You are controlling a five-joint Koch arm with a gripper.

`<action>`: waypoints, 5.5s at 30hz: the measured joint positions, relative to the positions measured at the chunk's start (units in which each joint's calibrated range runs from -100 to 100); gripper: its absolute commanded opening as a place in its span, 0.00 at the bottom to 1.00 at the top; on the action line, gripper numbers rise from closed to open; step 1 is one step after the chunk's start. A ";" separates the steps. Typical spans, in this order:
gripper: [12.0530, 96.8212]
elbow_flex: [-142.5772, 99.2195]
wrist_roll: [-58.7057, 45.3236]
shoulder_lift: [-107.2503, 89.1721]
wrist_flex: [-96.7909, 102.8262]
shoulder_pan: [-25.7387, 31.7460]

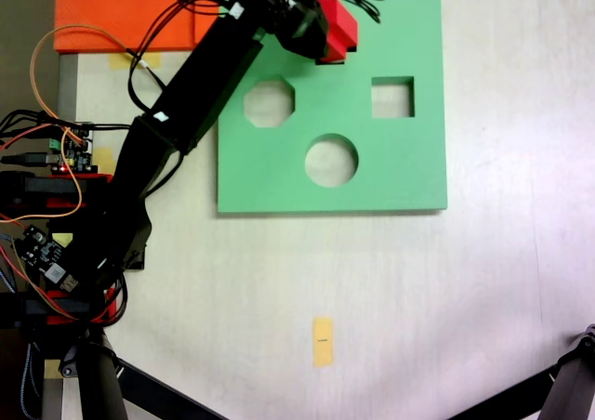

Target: Put the cross columnar block into the corresponding hole

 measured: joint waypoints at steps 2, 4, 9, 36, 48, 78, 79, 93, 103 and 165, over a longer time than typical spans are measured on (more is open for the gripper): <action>0.34 0.00 0.00 0.00 0.00 0.00; 0.34 0.00 0.00 -0.14 0.00 0.00; 0.34 -0.20 0.00 -1.78 0.00 -0.15; 0.34 -0.10 3.13 -1.50 -1.17 -0.98; 0.34 -0.39 3.13 -5.20 -3.33 -0.20; 0.33 -0.29 0.63 0.68 -3.23 0.00; 0.33 -0.20 0.63 1.23 -2.94 -0.05; 0.36 0.29 -0.15 6.98 2.06 -1.95; 0.89 -0.39 -2.15 6.70 0.29 -1.71; 0.44 -172.27 -73.46 -135.02 91.24 -29.21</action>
